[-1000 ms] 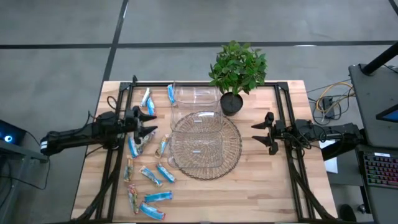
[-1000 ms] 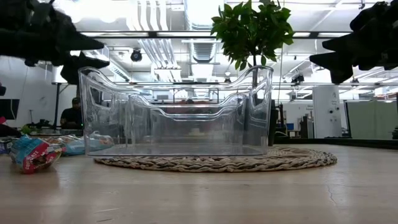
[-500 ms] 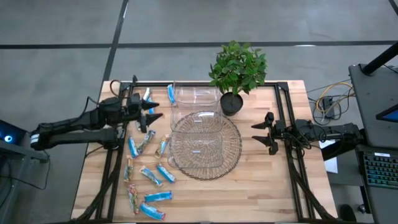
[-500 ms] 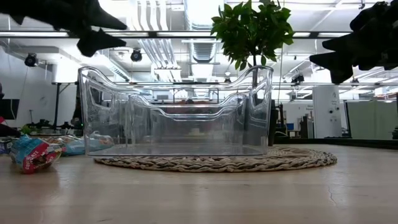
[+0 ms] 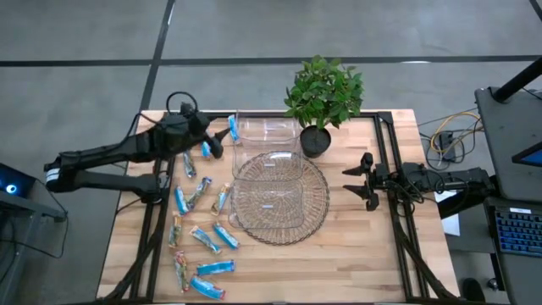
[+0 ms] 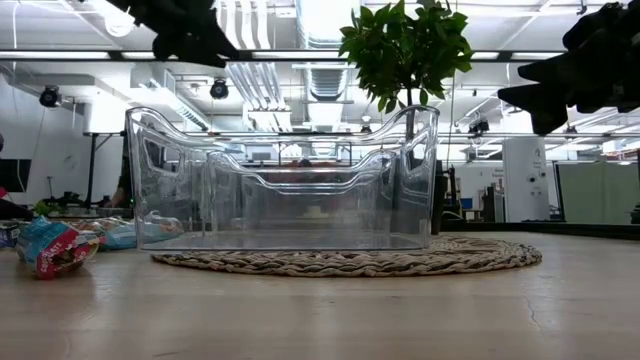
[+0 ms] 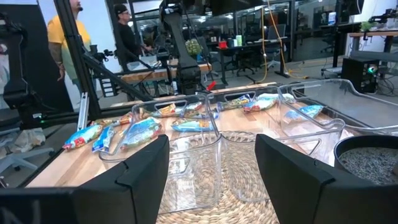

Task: Pick and place Granola Bars by type
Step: Put the yellow granola bar into the bottom transparent bin

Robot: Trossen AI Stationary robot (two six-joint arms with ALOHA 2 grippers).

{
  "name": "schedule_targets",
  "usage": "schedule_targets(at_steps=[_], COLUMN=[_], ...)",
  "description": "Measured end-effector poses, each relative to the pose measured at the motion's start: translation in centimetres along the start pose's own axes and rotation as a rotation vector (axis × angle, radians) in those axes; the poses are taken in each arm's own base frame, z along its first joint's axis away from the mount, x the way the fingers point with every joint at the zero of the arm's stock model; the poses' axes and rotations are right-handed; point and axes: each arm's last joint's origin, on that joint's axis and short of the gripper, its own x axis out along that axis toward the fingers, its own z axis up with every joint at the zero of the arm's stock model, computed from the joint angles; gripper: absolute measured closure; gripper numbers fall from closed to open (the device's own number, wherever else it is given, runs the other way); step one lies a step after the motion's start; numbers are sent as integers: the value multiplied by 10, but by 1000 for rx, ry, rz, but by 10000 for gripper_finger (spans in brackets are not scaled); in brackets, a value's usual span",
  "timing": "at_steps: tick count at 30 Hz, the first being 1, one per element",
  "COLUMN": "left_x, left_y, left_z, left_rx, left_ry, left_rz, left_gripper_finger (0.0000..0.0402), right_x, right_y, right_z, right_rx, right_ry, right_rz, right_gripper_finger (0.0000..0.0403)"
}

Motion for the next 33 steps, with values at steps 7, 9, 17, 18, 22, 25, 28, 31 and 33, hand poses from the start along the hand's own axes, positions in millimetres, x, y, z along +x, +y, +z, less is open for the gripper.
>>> schedule_targets(at_steps=[7, 9, 17, 18, 22, 25, 28, 31, 33], left_x=[5, 6, 22, 25, 36, 44, 50, 59, 66], left_y=[4, 5, 10, 11, 19, 29, 43, 57, 65], left_z=[21, 28, 33, 31, 23, 20, 15, 9, 5], left_rx=[-221, -311, -594, -611, -662, -724, -789, -825, -838], left_ry=[-5, -15, 47, 63, 124, 151, 178, 225, 262], left_rz=[274, 338, 456, 472, 507, 510, 528, 531, 524], left_gripper_finger=[140, 140, 140, 140, 140, 140, 140, 140, 140], right_x=[0, 0, 0, 0, 0, 0, 0, 0, 0], right_y=[0, 0, 0, 0, 0, 0, 0, 0, 0], right_z=[0, 0, 0, 0, 0, 0, 0, 0, 0], right_rx=[0, 0, 0, 0, 0, 0, 0, 0, 0], right_ry=[0, 0, 0, 0, 0, 0, 0, 0, 0], right_rz=[-1, 0, 0, -1, 0, -1, 0, 0, 0], right_gripper_finger=[174, 174, 175, 175, 175, 177, 176, 174, 174])
